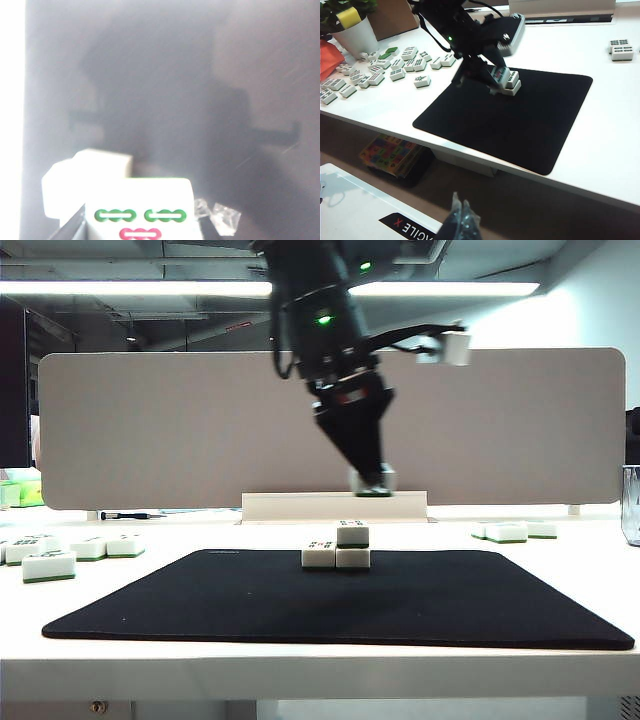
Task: Arrange four mahjong tiles into a neat stack, creating two layers of paired tiles.
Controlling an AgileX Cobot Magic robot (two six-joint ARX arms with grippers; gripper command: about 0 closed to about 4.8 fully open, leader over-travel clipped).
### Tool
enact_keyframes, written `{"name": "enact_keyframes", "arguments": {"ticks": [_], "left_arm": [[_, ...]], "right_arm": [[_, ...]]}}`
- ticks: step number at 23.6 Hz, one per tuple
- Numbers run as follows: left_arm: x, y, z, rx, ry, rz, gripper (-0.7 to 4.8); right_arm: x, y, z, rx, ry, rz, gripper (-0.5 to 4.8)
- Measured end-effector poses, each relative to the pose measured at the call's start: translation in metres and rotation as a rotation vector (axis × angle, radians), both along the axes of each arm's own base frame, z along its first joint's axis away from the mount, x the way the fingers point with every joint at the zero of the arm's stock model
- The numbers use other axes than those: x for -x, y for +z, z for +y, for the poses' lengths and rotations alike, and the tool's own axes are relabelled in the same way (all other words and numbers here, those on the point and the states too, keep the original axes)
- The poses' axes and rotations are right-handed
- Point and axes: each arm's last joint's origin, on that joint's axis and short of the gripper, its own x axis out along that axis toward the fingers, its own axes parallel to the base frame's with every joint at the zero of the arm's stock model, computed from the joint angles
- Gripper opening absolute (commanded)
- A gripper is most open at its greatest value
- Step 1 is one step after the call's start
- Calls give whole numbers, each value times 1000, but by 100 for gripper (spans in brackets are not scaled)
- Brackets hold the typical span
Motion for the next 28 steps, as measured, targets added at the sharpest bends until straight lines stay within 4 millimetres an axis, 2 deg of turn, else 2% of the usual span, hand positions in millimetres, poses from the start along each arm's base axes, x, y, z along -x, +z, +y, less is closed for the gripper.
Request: {"name": "enact_keyframes", "arguments": {"ticks": [2, 7, 9, 13, 15, 23, 26, 28], "left_arm": [[-20, -1, 23, 10, 16, 9, 144], [-46, -2, 58, 72, -1, 33, 157], [-51, -8, 60, 66, 2, 35, 157], [-61, -36, 55, 27, -25, 60, 157], [-63, -41, 52, 12, -26, 35, 157], [-68, -50, 48, 10, -27, 24, 161], [-69, -49, 48, 16, -27, 15, 221], [-69, -49, 48, 16, -27, 15, 221]], "right_arm": [[0, 0, 0, 0, 0, 0, -1], [0, 0, 0, 0, 0, 0, -1], [0, 0, 0, 0, 0, 0, -1], [0, 0, 0, 0, 0, 0, -1], [0, 0, 0, 0, 0, 0, -1], [0, 0, 0, 0, 0, 1, -1], [0, 0, 0, 0, 0, 0, -1], [0, 0, 0, 0, 0, 0, -1]]}}
